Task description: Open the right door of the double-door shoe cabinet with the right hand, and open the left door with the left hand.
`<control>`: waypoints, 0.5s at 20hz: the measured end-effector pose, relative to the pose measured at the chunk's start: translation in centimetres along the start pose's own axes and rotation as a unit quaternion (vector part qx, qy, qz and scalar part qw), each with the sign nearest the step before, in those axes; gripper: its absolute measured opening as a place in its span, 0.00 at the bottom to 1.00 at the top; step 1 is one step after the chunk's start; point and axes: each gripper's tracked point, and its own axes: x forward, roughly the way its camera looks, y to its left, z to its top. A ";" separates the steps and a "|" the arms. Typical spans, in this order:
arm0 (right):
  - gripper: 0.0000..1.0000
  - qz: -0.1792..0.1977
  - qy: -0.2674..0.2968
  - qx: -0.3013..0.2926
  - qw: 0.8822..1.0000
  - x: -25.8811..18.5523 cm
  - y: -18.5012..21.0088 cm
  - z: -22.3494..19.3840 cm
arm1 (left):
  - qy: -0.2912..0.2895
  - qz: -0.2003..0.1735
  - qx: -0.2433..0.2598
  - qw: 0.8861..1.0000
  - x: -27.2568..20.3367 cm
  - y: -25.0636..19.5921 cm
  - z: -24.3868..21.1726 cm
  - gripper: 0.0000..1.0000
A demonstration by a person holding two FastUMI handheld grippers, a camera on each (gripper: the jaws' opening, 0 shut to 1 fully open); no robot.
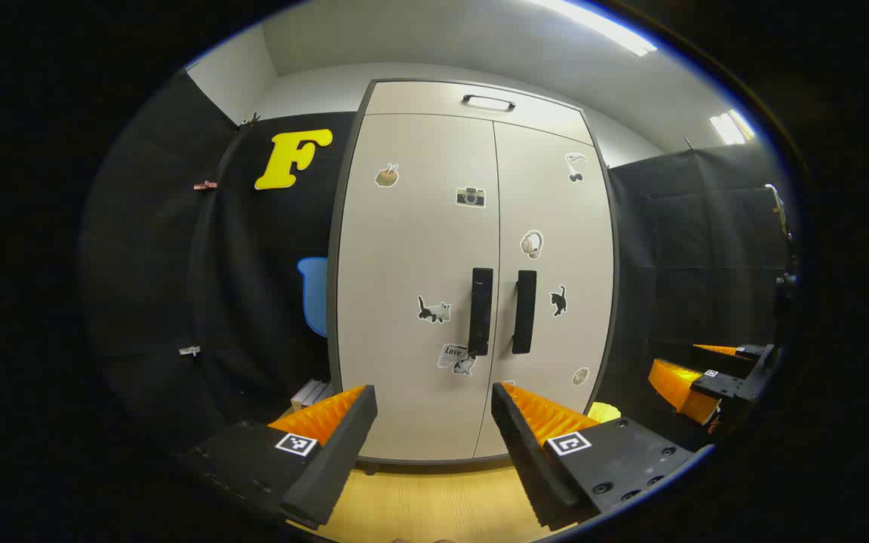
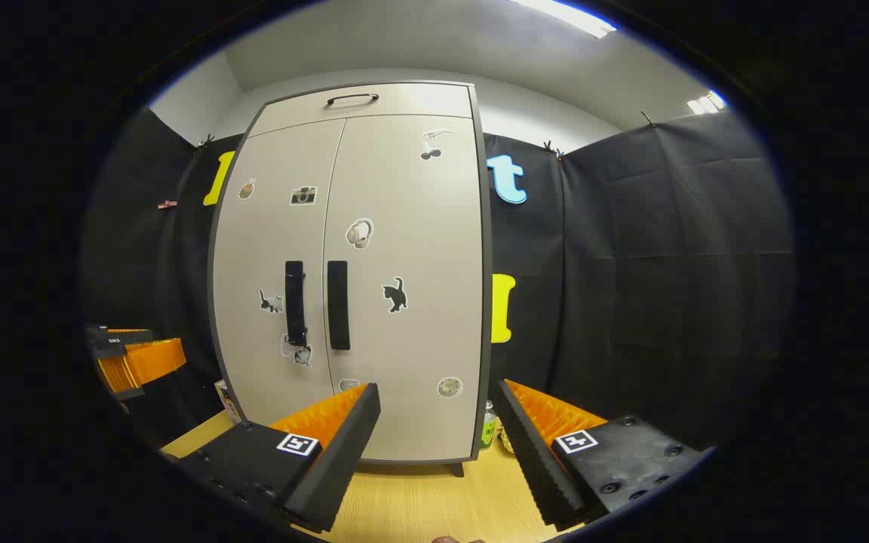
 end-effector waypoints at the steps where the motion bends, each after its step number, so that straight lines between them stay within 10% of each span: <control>1: 0.98 0.003 0.000 -0.001 1.000 0.2 0.3 0.0 | 0.000 -0.002 -0.005 1.000 0.1 -0.1 0.0 0.95; 10: 0.98 0.021 0.011 0.005 1.000 0.4 1.5 -0.7 | -0.001 -0.004 -0.004 1.000 0.7 -0.4 -0.2 0.95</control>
